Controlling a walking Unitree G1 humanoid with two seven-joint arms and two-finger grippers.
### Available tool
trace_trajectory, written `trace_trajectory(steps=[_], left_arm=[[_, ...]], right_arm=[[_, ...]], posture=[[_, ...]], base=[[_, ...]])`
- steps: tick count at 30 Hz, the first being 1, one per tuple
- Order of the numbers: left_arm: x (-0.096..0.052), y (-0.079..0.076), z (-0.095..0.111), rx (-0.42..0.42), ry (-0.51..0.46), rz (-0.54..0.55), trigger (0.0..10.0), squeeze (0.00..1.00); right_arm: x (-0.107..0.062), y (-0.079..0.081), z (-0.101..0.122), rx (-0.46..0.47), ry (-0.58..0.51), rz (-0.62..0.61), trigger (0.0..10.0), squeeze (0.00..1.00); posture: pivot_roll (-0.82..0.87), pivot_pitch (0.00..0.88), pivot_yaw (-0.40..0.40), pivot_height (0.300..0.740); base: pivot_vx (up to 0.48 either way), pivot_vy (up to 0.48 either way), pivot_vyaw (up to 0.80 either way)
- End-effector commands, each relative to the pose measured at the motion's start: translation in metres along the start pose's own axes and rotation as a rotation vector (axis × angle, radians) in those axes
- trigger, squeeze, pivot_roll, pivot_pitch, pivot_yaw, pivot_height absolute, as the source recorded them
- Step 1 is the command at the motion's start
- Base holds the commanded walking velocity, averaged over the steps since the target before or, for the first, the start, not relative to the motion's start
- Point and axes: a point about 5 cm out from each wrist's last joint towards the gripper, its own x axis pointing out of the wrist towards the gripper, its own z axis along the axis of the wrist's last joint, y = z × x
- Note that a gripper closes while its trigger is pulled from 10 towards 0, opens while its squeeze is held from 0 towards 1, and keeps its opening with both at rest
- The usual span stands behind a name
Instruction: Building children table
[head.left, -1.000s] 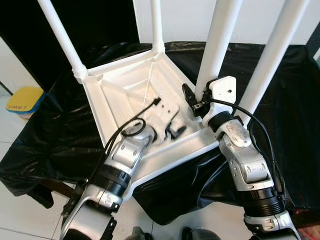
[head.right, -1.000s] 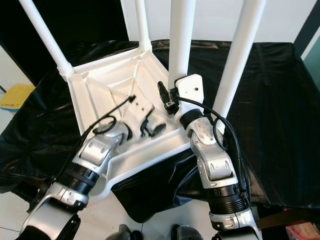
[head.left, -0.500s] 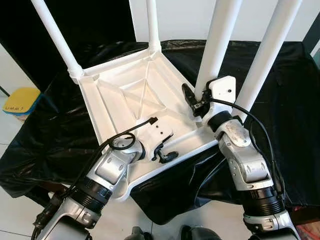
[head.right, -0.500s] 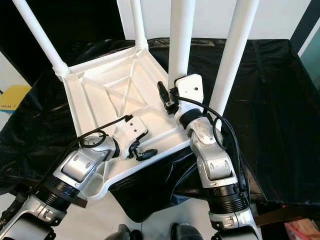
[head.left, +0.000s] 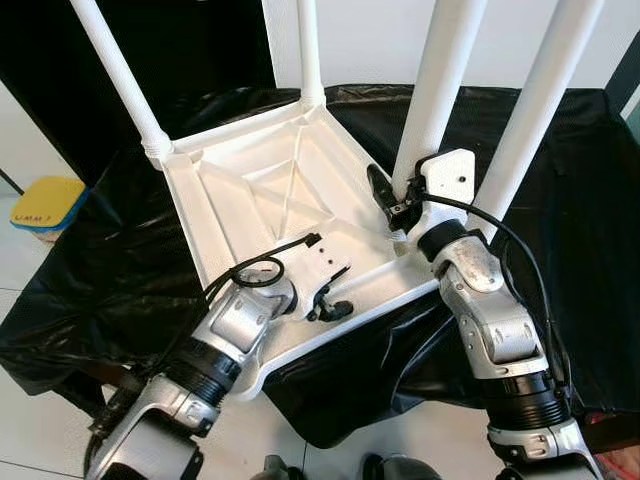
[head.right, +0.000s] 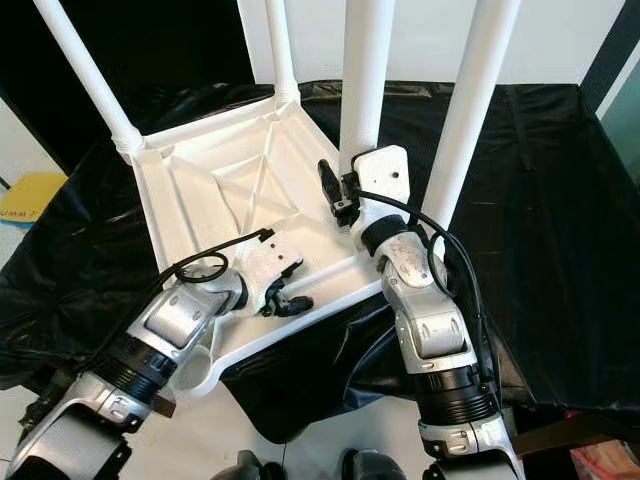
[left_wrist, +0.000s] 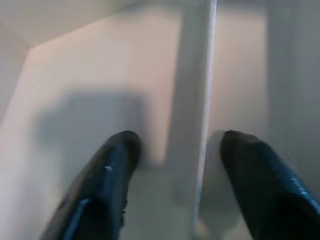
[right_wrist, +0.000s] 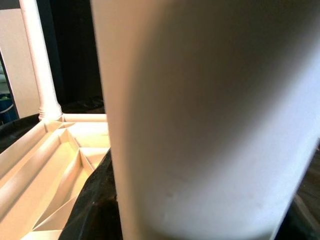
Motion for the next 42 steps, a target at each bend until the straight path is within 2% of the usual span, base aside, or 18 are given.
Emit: trace_trajectory(steps=[1, 4, 9, 13, 16, 17, 23, 24, 27, 34, 37, 38, 39, 40, 42], left_arm=[[0.008, 0.004, -0.001, -0.069, -0.001, 0.118, 0.0, 0.00], [0.019, -0.005, 0.007, -0.123, -0.038, 0.122, 0.0, 0.00], [0.030, -0.012, 0.018, -0.179, -0.087, 0.145, 0.0, 0.00], [0.033, -0.013, 0.020, -0.187, -0.093, 0.154, 0.0, 0.00], [0.038, -0.013, 0.028, -0.198, -0.120, 0.170, 0.0, 0.00], [0.041, -0.011, 0.036, -0.210, -0.156, 0.200, 0.0, 0.00], [0.043, -0.006, 0.053, -0.247, -0.226, 0.266, 0.0, 0.00], [0.043, -0.005, 0.064, -0.256, -0.272, 0.283, 0.0, 0.00], [0.044, -0.005, 0.075, -0.266, -0.325, 0.295, 0.0, 0.00], [0.047, -0.007, 0.086, -0.282, -0.379, 0.311, 0.0, 0.00], [0.051, -0.009, 0.095, -0.294, -0.424, 0.357, 0.0, 0.00], [0.053, -0.010, 0.098, -0.290, -0.436, 0.384, 4.4, 0.00], [0.053, -0.010, 0.098, -0.290, -0.436, 0.384, 4.4, 0.00], [0.054, -0.010, 0.100, -0.284, -0.439, 0.406, 5.6, 0.00], [0.054, -0.010, 0.101, -0.279, -0.439, 0.416, 5.6, 0.00]], right_arm=[[0.003, 0.000, 0.003, 0.000, -0.015, -0.004, 10.0, 0.00], [0.003, 0.001, 0.004, 0.000, -0.016, -0.006, 10.0, 0.00], [0.003, 0.001, 0.004, 0.002, -0.019, -0.010, 10.0, 0.00], [0.003, 0.001, 0.004, 0.002, -0.020, -0.011, 10.0, 0.00], [0.004, 0.001, 0.004, 0.003, -0.019, -0.012, 10.0, 0.00], [0.004, 0.001, 0.004, 0.004, -0.019, -0.012, 10.0, 0.00], [0.004, 0.002, 0.004, 0.007, -0.022, -0.013, 10.0, 0.00], [0.004, 0.003, 0.004, 0.008, -0.021, -0.011, 10.0, 0.00], [0.004, 0.004, 0.003, 0.009, -0.022, -0.010, 10.0, 0.00], [0.004, 0.004, 0.003, 0.013, -0.022, -0.010, 10.0, 0.00], [0.005, 0.006, 0.003, 0.015, -0.023, -0.008, 10.0, 0.00], [0.005, 0.006, 0.003, 0.017, -0.024, -0.007, 10.0, 0.00], [0.005, 0.006, 0.003, 0.017, -0.024, -0.007, 10.0, 0.00], [0.005, 0.007, 0.003, 0.018, -0.025, -0.006, 10.0, 0.00], [0.005, 0.007, 0.003, 0.018, -0.025, -0.006, 10.0, 0.00]], posture=[[-0.16, 0.133, 0.036, 0.740], [-0.16, 0.133, 0.038, 0.740], [-0.16, 0.134, 0.044, 0.740], [-0.16, 0.134, 0.044, 0.740], [-0.16, 0.138, 0.045, 0.740], [-0.16, 0.137, 0.046, 0.740], [-0.16, 0.137, 0.048, 0.740], [-0.16, 0.137, 0.049, 0.740], [-0.16, 0.136, 0.051, 0.740], [-0.15, 0.132, 0.052, 0.740], [-0.15, 0.126, 0.053, 0.740], [-0.15, 0.125, 0.053, 0.740], [-0.15, 0.125, 0.053, 0.740], [-0.15, 0.123, 0.054, 0.740], [-0.15, 0.123, 0.054, 0.740]], base=[[0.000, 0.000, 0.00], [0.000, 0.000, 0.00], [0.000, 0.000, 0.00], [0.000, 0.000, 0.00], [0.000, 0.000, 0.00], [0.000, 0.000, 0.00], [0.000, 0.000, 0.00], [0.000, 0.000, 0.00], [0.000, 0.000, 0.00], [0.000, 0.000, 0.00], [0.000, 0.000, 0.00], [0.000, 0.000, 0.00], [0.000, 0.000, 0.00], [0.000, 0.000, 0.00], [0.000, 0.000, 0.00]])
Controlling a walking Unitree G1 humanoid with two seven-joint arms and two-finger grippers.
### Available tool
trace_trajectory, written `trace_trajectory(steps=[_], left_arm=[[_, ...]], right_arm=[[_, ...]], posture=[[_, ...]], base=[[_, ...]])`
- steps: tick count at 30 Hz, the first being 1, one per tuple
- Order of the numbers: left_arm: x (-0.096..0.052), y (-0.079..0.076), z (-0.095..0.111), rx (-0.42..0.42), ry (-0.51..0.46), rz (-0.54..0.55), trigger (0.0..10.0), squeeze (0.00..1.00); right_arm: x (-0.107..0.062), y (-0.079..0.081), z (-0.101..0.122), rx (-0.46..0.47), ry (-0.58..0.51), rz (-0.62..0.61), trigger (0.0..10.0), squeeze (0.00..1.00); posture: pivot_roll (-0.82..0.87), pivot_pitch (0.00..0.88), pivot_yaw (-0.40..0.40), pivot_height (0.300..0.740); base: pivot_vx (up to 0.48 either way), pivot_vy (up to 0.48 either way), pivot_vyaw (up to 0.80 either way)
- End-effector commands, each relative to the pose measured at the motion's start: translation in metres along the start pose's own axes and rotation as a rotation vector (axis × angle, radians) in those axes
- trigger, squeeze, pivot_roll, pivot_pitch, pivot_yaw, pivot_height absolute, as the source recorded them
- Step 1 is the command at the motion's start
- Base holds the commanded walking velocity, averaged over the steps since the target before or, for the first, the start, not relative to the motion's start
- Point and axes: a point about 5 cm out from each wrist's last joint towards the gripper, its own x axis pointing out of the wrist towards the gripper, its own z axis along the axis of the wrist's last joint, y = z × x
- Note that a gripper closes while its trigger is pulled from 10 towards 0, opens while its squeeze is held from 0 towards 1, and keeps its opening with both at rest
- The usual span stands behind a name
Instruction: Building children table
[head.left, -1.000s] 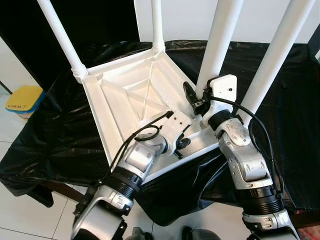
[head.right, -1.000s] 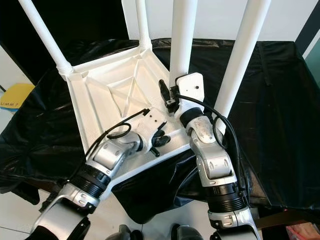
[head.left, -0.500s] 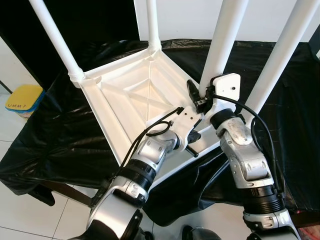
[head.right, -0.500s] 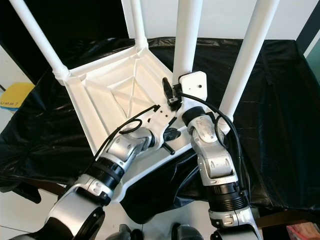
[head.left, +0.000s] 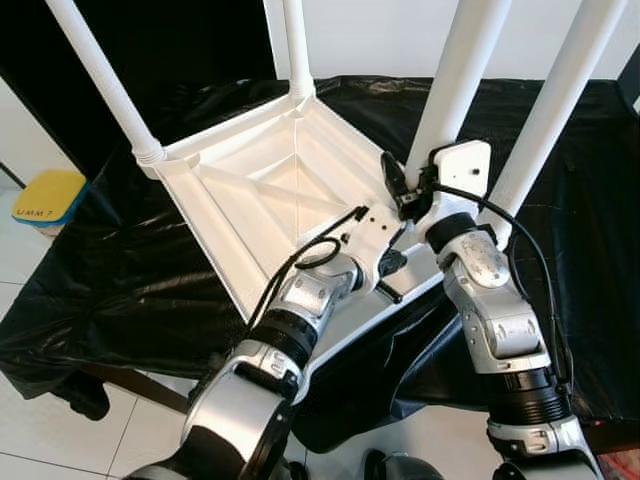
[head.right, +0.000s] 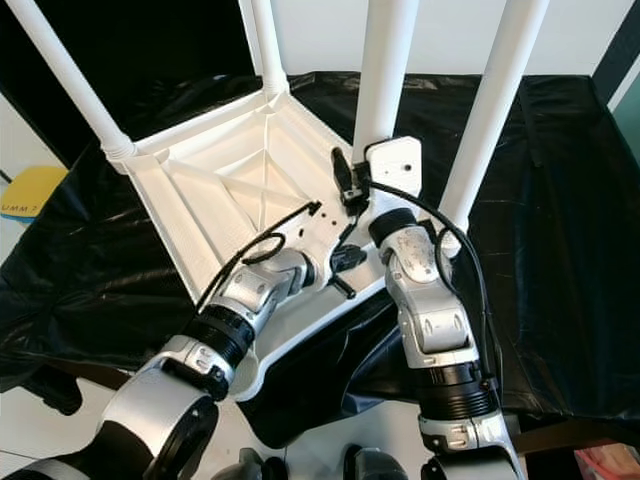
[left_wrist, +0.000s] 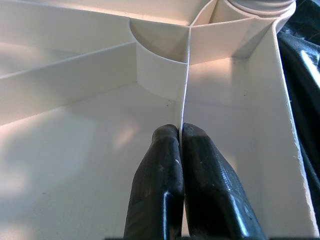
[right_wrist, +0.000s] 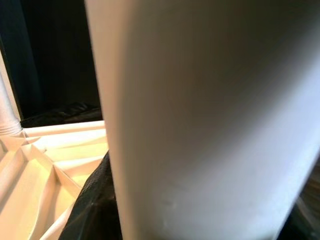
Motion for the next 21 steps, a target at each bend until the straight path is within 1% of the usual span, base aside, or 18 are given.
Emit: trace_trajectory(steps=[1, 2, 4, 5, 6, 7, 9, 10, 12, 13, 14, 15, 17, 19, 20, 21], left_arm=[[0.009, -0.005, 0.043, -0.047, -0.206, 0.395, 10.0, 0.00], [0.009, -0.005, 0.043, -0.047, -0.206, 0.395, 10.0, 0.00], [0.006, -0.003, 0.045, -0.130, -0.240, 0.324, 10.0, 0.00], [0.004, -0.001, 0.046, -0.156, -0.257, 0.297, 10.0, 0.00], [0.004, -0.001, 0.046, -0.156, -0.257, 0.297, 10.0, 0.00], [0.002, 0.001, 0.046, -0.170, -0.270, 0.271, 10.0, 1.00], [-0.003, 0.005, 0.048, -0.162, -0.285, 0.229, 10.0, 1.00], [-0.003, 0.005, 0.048, -0.162, -0.285, 0.229, 10.0, 1.00], [-0.008, 0.012, 0.052, -0.140, -0.294, 0.240, 10.0, 1.00], [-0.008, 0.012, 0.052, -0.140, -0.294, 0.240, 10.0, 1.00], [-0.009, 0.014, 0.054, -0.126, -0.304, 0.223, 10.0, 1.00], [-0.013, 0.018, 0.056, -0.106, -0.312, 0.213, 10.0, 0.00], [-0.024, 0.027, 0.059, -0.041, -0.322, 0.200, 10.0, 0.00], [-0.028, 0.031, 0.060, -0.018, -0.324, 0.200, 10.0, 0.00], [-0.037, 0.042, 0.059, 0.011, -0.313, 0.234, 10.0, 0.00], [-0.037, 0.042, 0.059, 0.011, -0.313, 0.234, 10.0, 0.00]], right_arm=[[0.001, 0.013, -0.003, 0.023, 0.010, 0.046, 10.0, 0.00], [0.001, 0.013, -0.003, 0.023, 0.010, 0.046, 10.0, 0.00], [0.000, 0.012, -0.003, 0.023, 0.010, 0.041, 10.0, 0.00], [0.000, 0.012, -0.003, 0.022, 0.010, 0.039, 10.0, 0.00], [0.000, 0.012, -0.003, 0.022, 0.010, 0.039, 10.0, 0.00], [0.000, 0.012, -0.003, 0.022, 0.011, 0.039, 10.0, 0.00], [-0.001, 0.012, -0.004, 0.022, 0.012, 0.039, 10.0, 0.00], [-0.001, 0.012, -0.004, 0.022, 0.012, 0.039, 10.0, 0.00], [-0.001, 0.012, -0.004, 0.022, 0.011, 0.041, 10.0, 0.00], [-0.001, 0.012, -0.004, 0.022, 0.011, 0.041, 10.0, 0.00], [0.000, 0.012, -0.004, 0.022, 0.010, 0.041, 10.0, 0.00], [0.000, 0.012, -0.004, 0.022, 0.009, 0.042, 10.0, 0.00], [0.000, 0.012, -0.003, 0.022, 0.008, 0.042, 10.0, 0.00], [0.000, 0.012, -0.003, 0.022, 0.008, 0.042, 10.0, 0.00], [-0.001, 0.011, -0.003, 0.020, 0.008, 0.037, 10.0, 0.00], [-0.001, 0.011, -0.003, 0.020, 0.008, 0.037, 10.0, 0.00]], posture=[[-0.15, 0.121, 0.059, 0.740], [-0.15, 0.121, 0.059, 0.740], [-0.15, 0.119, 0.062, 0.740], [-0.15, 0.120, 0.061, 0.740], [-0.15, 0.120, 0.061, 0.740], [-0.15, 0.119, 0.060, 0.740], [-0.15, 0.119, 0.059, 0.740], [-0.15, 0.119, 0.059, 0.740], [-0.15, 0.118, 0.058, 0.740], [-0.15, 0.118, 0.058, 0.740], [-0.15, 0.117, 0.056, 0.740], [-0.14, 0.118, 0.055, 0.740], [-0.14, 0.121, 0.053, 0.740], [-0.14, 0.121, 0.053, 0.740], [-0.14, 0.126, 0.052, 0.740], [-0.14, 0.126, 0.052, 0.740]], base=[[0.000, 0.000, 0.00], [0.000, 0.000, 0.00], [0.000, 0.000, 0.00], [0.000, 0.000, 0.00], [0.000, 0.000, 0.00], [0.000, 0.000, 0.00], [0.000, 0.000, 0.00], [0.000, 0.000, 0.00], [0.000, 0.000, 0.00], [0.000, 0.000, 0.00], [0.000, 0.000, 0.00], [0.000, 0.000, 0.00], [0.000, 0.000, 0.00], [0.000, 0.000, 0.00], [0.000, 0.000, 0.00], [0.000, 0.000, 0.00]])
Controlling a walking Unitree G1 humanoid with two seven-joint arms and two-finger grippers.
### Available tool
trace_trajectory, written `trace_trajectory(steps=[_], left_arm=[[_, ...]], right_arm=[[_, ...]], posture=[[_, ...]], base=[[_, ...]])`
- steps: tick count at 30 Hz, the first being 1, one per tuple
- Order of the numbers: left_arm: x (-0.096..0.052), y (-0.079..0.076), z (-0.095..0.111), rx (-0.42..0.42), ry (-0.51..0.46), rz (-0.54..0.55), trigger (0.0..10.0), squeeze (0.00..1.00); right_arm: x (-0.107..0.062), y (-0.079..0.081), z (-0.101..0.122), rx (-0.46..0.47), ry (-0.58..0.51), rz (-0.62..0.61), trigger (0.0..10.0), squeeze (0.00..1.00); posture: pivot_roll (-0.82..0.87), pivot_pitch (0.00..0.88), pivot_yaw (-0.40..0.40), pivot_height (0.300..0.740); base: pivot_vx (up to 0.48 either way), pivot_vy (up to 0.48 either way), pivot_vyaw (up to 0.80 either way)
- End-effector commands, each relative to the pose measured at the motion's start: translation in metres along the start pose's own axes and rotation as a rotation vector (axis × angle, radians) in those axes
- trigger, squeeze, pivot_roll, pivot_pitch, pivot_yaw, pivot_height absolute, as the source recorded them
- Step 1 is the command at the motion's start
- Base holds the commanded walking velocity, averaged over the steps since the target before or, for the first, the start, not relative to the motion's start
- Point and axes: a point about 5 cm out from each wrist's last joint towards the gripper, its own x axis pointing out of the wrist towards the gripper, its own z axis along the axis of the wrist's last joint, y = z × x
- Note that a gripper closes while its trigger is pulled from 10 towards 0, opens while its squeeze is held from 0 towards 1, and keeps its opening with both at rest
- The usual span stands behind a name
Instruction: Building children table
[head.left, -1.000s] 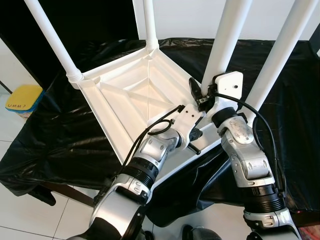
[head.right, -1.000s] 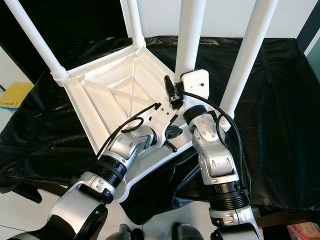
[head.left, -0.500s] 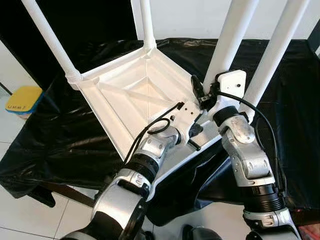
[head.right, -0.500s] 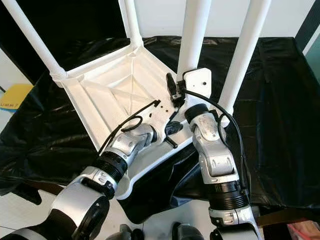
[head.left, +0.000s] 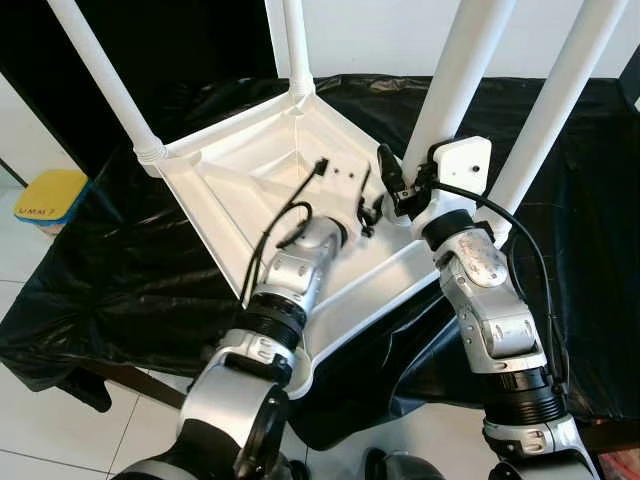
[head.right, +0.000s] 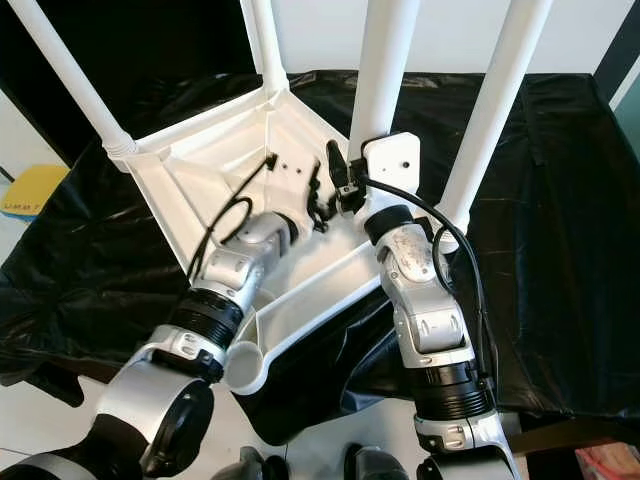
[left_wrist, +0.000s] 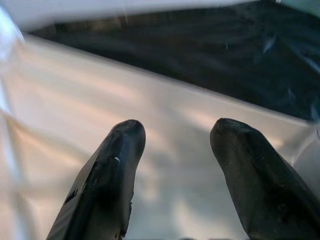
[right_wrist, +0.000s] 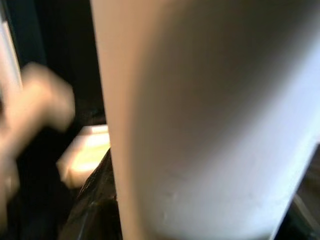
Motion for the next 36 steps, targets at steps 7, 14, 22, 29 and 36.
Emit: trace_trajectory(steps=[7, 14, 22, 29, 36], left_arm=[[-0.032, 0.059, 0.012, 0.139, -0.022, 0.024, 10.0, 0.00], [-0.060, 0.090, 0.030, 0.115, -0.161, 0.183, 10.0, 0.00], [-0.072, 0.097, 0.025, 0.047, -0.178, 0.248, 10.0, 0.00], [-0.082, 0.096, 0.012, 0.000, -0.148, 0.285, 10.0, 0.00], [-0.087, 0.097, 0.005, -0.005, -0.123, 0.300, 10.0, 0.00]], right_arm=[[-0.012, -0.008, -0.006, 0.003, 0.030, -0.067, 10.0, 0.00], [-0.028, -0.015, -0.010, -0.004, 0.037, -0.133, 10.0, 0.00], [-0.032, -0.015, -0.013, -0.012, 0.051, -0.125, 10.0, 0.00], [-0.031, -0.015, -0.015, -0.005, 0.063, -0.105, 10.0, 0.00], [-0.029, -0.016, -0.018, -0.008, 0.067, -0.097, 10.0, 0.00]], posture=[[-0.14, 0.136, 0.048, 0.740], [-0.14, 0.133, 0.049, 0.740], [-0.15, 0.134, 0.046, 0.740], [-0.14, 0.129, 0.032, 0.740], [-0.14, 0.113, 0.026, 0.740]], base=[[0.000, 0.000, 0.00], [0.000, 0.000, 0.00], [0.000, 0.000, 0.00], [0.000, 0.076, 0.00], [0.000, 0.416, 0.00]])
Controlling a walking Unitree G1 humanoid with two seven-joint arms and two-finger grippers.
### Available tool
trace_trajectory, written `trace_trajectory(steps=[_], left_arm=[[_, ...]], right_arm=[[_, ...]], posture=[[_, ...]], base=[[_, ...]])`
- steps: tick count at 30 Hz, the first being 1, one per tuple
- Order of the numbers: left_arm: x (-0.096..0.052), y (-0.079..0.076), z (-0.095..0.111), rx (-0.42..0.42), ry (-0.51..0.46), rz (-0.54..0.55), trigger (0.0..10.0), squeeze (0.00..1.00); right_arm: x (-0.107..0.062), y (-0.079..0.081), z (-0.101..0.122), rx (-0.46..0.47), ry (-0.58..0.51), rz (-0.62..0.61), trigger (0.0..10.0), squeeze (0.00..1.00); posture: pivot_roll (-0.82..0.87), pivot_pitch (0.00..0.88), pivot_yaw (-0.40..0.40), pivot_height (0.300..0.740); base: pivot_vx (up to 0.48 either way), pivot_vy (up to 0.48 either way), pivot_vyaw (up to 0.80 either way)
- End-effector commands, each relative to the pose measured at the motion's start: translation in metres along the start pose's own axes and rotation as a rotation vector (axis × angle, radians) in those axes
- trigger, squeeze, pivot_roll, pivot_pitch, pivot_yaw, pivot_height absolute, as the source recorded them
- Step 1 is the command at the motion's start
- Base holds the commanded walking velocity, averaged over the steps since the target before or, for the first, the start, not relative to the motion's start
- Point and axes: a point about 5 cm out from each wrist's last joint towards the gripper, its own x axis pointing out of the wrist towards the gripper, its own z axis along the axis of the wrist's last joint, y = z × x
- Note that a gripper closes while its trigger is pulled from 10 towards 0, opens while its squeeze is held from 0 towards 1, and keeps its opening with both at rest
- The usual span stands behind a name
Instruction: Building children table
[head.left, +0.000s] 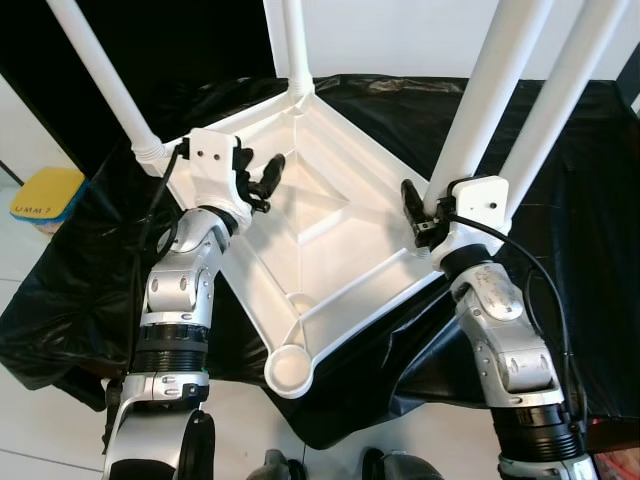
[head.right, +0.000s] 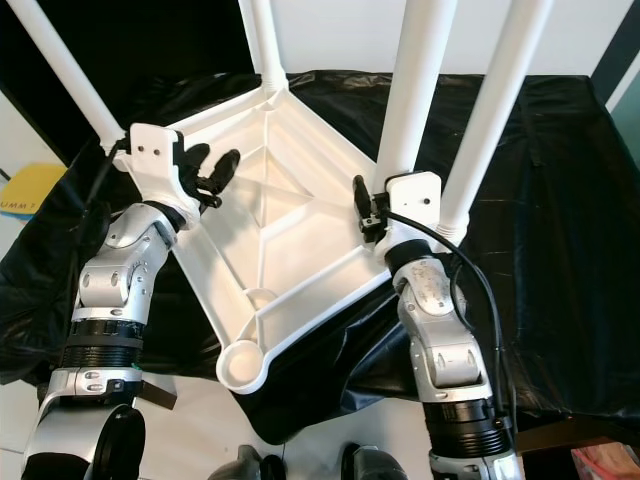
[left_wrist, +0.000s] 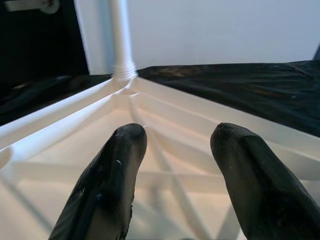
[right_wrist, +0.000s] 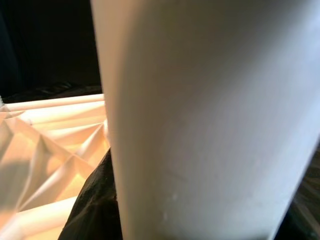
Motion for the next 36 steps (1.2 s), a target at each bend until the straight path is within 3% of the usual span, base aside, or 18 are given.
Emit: trace_trajectory(steps=[1, 21, 36], left_arm=[[-0.004, 0.009, -0.002, -0.007, 0.012, 0.114, 10.0, 0.00], [0.000, -0.003, -0.007, -0.008, 0.035, 0.069, 10.0, 0.00], [-0.001, -0.006, -0.008, 0.018, 0.021, 0.077, 10.0, 0.00]], right_arm=[[0.002, 0.002, 0.003, 0.008, -0.021, 0.013, 10.0, 0.00], [0.004, -0.012, -0.004, -0.034, -0.008, -0.026, 10.0, 0.00], [0.003, -0.026, -0.008, -0.051, -0.005, -0.098, 10.0, 0.00]], posture=[[-0.14, 0.113, 0.026, 0.740], [-0.16, 0.075, 0.033, 0.740], [-0.16, 0.045, 0.004, 0.740]], base=[[0.000, 0.450, 0.00], [0.000, 0.451, 0.00], [0.000, 0.000, 0.00]])
